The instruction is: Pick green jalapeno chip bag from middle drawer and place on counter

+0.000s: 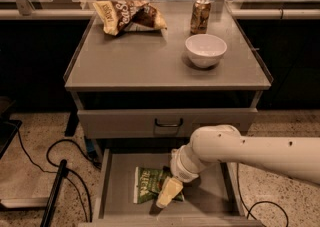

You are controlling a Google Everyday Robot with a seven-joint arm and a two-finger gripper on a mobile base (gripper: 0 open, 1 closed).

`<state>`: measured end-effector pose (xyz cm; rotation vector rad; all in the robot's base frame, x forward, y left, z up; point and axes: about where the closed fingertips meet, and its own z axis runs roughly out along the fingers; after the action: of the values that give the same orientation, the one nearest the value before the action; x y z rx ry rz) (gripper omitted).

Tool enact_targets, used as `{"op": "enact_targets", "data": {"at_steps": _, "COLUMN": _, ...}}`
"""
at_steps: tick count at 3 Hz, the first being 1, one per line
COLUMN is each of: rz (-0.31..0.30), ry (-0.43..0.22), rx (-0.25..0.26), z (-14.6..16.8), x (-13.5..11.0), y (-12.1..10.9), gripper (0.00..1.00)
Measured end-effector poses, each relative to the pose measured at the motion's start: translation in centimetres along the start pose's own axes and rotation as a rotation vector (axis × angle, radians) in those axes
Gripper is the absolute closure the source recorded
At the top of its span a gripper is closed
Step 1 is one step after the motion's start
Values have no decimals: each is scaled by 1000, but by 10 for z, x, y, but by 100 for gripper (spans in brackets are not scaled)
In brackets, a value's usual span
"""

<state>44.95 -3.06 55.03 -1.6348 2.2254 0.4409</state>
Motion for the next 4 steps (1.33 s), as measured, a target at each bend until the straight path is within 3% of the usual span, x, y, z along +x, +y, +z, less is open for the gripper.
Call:
{"op": "enact_targets", "data": {"at_steps": 1, "rz": -3, "ry": -58, "rx": -37, "z": 32, "x": -1, "y": -12, "gripper": 0}}
{"op": "enact_targets", "data": {"at_steps": 3, "rz": -4, "ry": -77, "rx": -47, "z": 44, "x": 2, "y": -7, "gripper": 0}}
{"op": "enact_targets", "data": {"at_steps": 4, "rz": 6, "ry": -112, "rx": -43, "z": 74, "x": 7, "y": -16, "gripper": 0}}
